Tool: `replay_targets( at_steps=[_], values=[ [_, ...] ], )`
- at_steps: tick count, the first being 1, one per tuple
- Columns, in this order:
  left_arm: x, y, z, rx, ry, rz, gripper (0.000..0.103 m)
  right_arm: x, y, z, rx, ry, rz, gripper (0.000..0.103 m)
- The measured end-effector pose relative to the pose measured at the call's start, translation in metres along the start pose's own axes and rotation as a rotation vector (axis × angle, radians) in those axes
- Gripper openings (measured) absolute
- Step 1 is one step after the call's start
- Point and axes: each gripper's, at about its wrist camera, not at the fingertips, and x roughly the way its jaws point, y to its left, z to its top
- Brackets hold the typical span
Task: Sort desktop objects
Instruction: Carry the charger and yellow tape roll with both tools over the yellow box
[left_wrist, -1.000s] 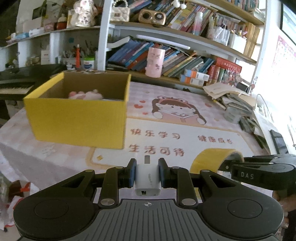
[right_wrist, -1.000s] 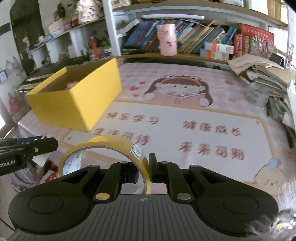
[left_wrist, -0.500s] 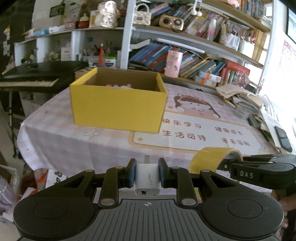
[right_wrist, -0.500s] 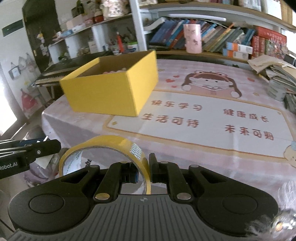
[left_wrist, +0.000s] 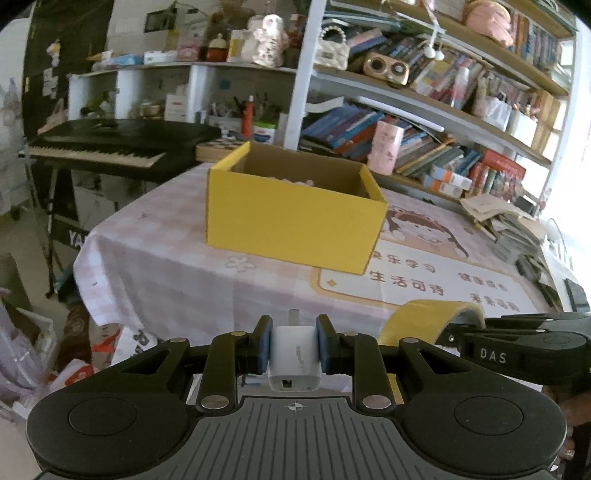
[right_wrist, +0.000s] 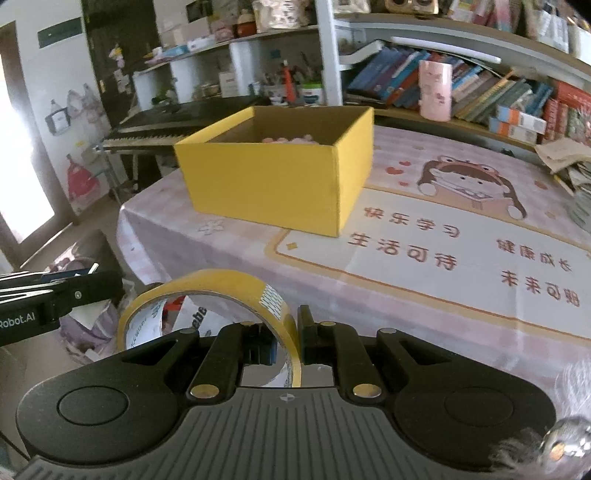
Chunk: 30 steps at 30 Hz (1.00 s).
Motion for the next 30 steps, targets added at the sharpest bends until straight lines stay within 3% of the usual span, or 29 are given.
replay_targets(
  at_steps=[13,21,30],
  values=[
    [0.006,0.015,0.015,-0.027,-0.021,0.030,0.024,0.017,0.012,0.022,-0.030,0.017,0.046,0.010],
    [0.024,0.010,0.050,0.000,-0.077,0.030,0.024,0.029,0.007,0.056,-0.072,-0.042,0.058,0.010],
    [0.067,0.000,0.099,0.025,-0.117,0.020,0.024,0.047,-0.024,0.113,-0.047,-0.126,0.052,0.010]
  ],
)
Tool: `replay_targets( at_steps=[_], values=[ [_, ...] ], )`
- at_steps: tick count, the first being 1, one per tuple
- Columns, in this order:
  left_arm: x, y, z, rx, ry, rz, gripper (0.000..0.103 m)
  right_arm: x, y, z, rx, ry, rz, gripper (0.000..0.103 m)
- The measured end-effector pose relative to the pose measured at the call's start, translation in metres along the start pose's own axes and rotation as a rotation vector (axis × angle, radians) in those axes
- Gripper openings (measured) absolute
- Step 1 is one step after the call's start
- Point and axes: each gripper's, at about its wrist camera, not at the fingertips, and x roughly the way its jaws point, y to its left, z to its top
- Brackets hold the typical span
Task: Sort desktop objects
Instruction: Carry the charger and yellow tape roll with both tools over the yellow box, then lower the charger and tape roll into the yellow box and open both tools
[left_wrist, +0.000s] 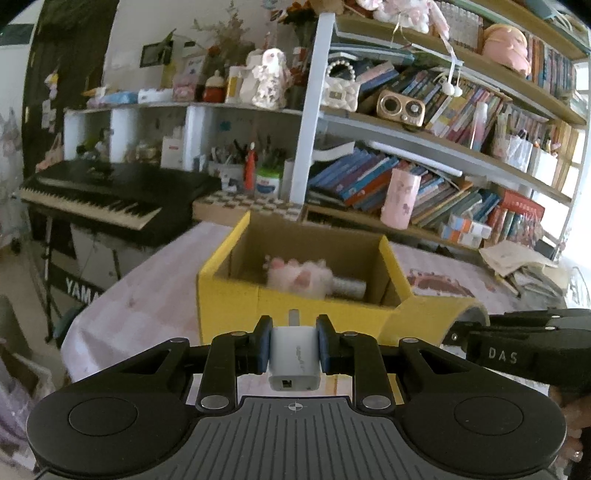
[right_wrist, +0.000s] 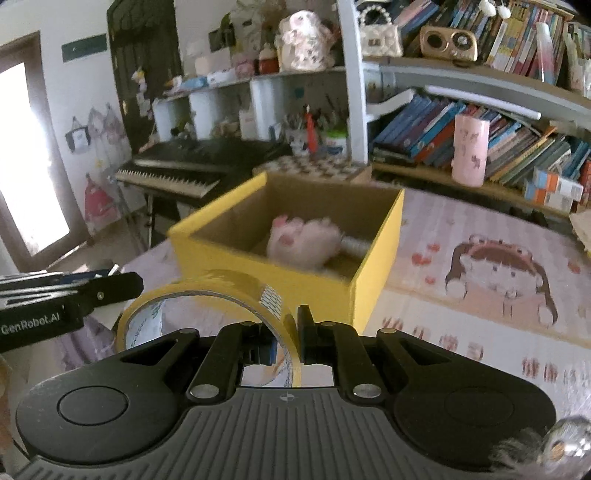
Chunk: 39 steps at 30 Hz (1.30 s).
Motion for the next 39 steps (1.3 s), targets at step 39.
replay_targets(
  at_steps=[39],
  values=[
    [0.185,-0.011,0.035,0.071,0.271,0.140,0.024,0.194,-0.033,0.057,-0.530,0.304,0.104,0.010]
  ],
)
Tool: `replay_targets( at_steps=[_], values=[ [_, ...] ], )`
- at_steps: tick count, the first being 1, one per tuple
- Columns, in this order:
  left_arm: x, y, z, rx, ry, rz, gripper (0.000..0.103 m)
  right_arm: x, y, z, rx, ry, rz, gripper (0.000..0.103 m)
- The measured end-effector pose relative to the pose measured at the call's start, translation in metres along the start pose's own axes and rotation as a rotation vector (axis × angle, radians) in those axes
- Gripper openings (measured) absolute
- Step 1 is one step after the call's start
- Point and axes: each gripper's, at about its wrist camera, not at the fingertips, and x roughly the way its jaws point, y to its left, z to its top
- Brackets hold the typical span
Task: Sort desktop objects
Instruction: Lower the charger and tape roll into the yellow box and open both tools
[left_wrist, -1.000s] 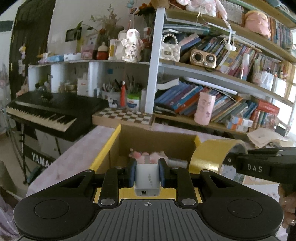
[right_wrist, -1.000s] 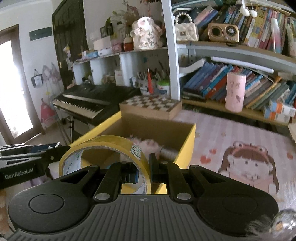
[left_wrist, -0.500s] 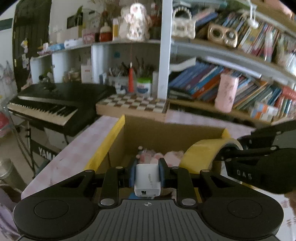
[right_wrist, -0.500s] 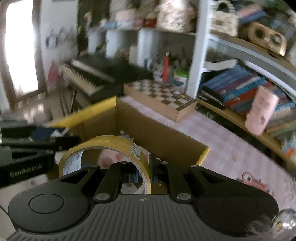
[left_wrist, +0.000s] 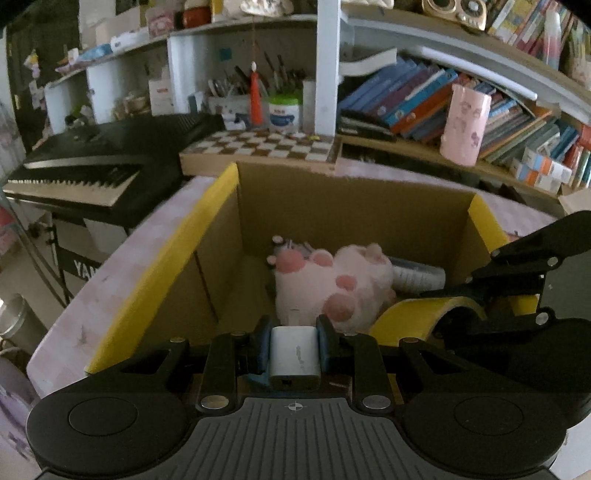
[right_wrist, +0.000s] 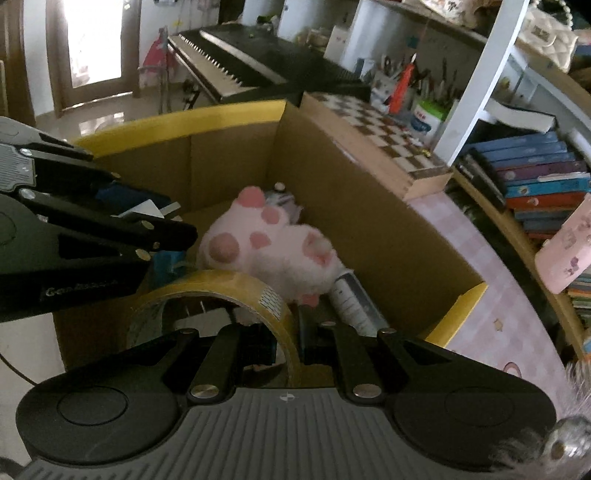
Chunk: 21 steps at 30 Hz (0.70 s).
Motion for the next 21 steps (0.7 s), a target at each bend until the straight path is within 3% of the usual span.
replay_targets(
  at_steps=[4,7,10,21],
  values=[
    [0.002,-0.007,-0.001,0.037,0.010,-0.003,0.025,0.002,0.002,0.002,-0.008,0.008,-0.006,0.011],
    [0.000,-0.008,-0.002,0.051,0.015,-0.020,0.038,-0.001,0.004,0.002,0.006,0.002,-0.007,0.017],
    [-0.006,-0.008,-0.004,0.062,-0.008,-0.008,0.049,-0.006,0.009,0.000,-0.009,-0.007,-0.031,0.021],
    [-0.042,0.000,-0.013,0.028,-0.102,-0.064,0.063,-0.046,0.015,-0.011,0.111,-0.066,-0.103,0.033]
  ],
)
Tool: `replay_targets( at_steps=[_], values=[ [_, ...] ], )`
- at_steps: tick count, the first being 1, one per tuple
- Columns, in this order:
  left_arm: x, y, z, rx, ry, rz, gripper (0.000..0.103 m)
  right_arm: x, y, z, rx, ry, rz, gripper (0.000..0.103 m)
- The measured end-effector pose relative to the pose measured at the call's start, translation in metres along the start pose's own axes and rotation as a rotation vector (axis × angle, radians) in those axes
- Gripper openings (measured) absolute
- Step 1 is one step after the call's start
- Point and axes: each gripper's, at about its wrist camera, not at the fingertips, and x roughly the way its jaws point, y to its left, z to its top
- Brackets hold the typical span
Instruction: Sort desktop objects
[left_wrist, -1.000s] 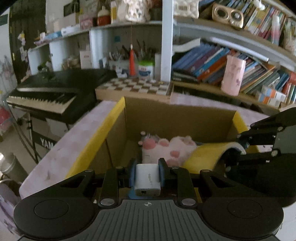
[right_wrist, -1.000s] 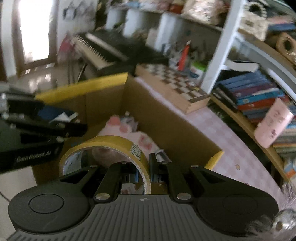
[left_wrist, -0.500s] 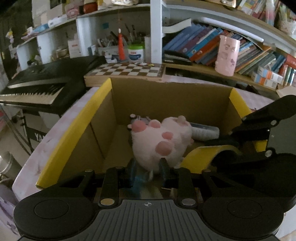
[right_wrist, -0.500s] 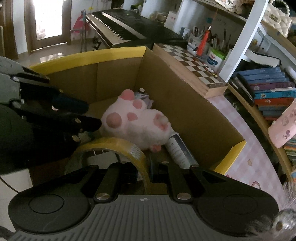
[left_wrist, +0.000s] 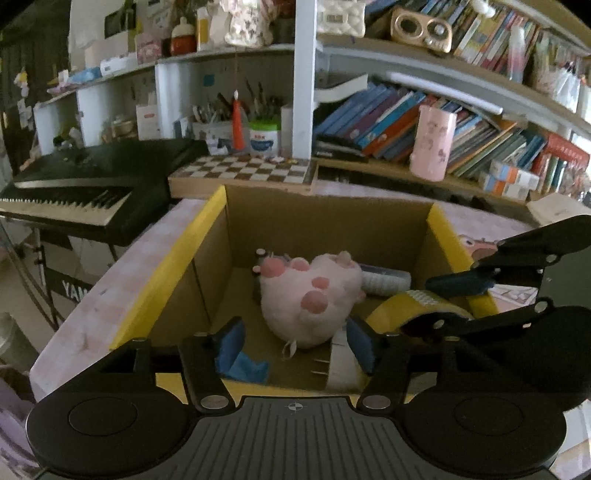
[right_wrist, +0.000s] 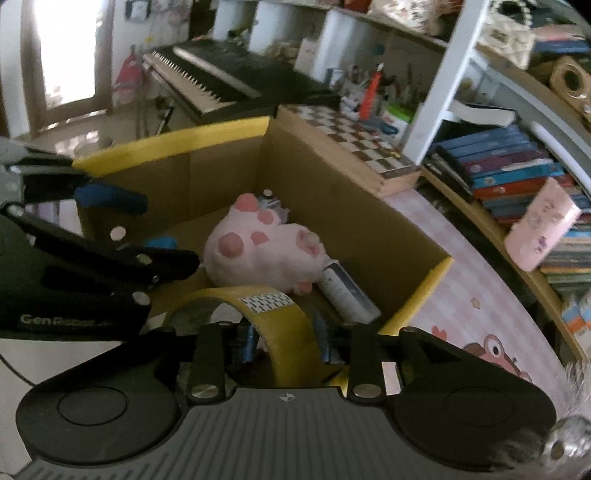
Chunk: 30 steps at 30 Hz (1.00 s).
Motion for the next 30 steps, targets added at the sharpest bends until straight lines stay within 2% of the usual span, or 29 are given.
replay_targets(
  at_steps=[9,16,22,30],
  values=[
    [-0.042,0.002,-0.014,-0.010,-0.080,-0.045,0.067,-0.051,0.007,-0.017,0.149,-0.101,-0.059,0.035],
    [-0.073,-0.001,-0.033,0.008,-0.106,-0.069,0.067,-0.089,0.025,-0.042,0.244,-0.163,-0.132,0.035],
    [-0.104,0.000,-0.051,0.005,-0.146,-0.061,0.067,-0.118,0.040,-0.067,0.335,-0.200,-0.186,0.035],
    [-0.131,0.003,-0.072,-0.012,-0.150,-0.077,0.068,-0.152,0.062,-0.102,0.449,-0.214,-0.225,0.035]
  ],
)
